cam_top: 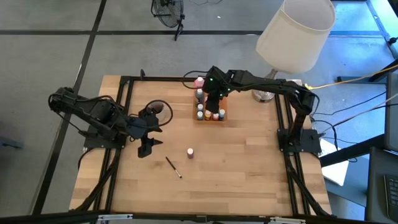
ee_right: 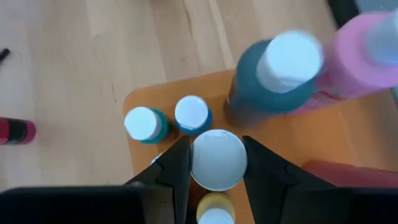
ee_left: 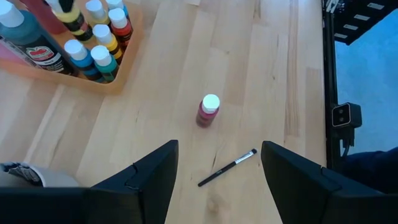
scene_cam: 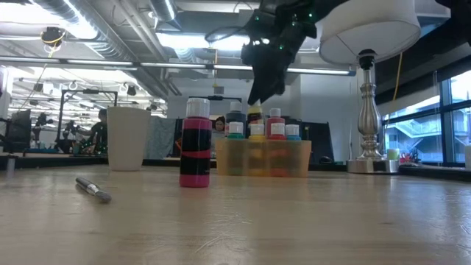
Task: Pick & Place Paint Supplies
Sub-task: Put the small light yellow paint bottle into the orange bin
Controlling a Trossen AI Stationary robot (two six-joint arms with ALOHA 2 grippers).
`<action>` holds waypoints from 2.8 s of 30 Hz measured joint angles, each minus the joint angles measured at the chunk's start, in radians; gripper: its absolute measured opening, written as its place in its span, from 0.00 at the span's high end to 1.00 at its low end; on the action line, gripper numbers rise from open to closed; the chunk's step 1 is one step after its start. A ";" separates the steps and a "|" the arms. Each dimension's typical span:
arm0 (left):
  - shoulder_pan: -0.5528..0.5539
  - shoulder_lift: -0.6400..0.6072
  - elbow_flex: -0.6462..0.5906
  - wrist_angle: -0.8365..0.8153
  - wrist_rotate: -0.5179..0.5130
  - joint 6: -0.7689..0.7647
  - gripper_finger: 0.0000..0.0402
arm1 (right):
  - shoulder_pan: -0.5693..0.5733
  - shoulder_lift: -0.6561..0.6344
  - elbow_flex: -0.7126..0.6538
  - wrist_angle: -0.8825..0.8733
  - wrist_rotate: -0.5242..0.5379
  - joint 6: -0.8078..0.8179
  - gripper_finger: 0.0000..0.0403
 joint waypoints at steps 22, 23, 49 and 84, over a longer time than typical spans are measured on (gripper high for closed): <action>0.000 0.000 0.000 0.000 -0.005 0.000 0.44 | -0.008 0.000 -0.089 0.114 -0.018 0.016 0.71; 0.000 0.000 0.000 0.000 -0.004 0.000 0.44 | -0.008 0.000 -0.089 0.112 -0.018 0.016 0.71; 0.000 -0.002 0.000 0.000 -0.003 0.000 0.44 | -0.009 0.000 -0.204 0.227 -0.023 0.057 0.71; -0.010 -0.002 0.000 0.001 0.003 -0.003 0.44 | -0.005 0.008 -0.293 0.331 -0.038 0.103 0.71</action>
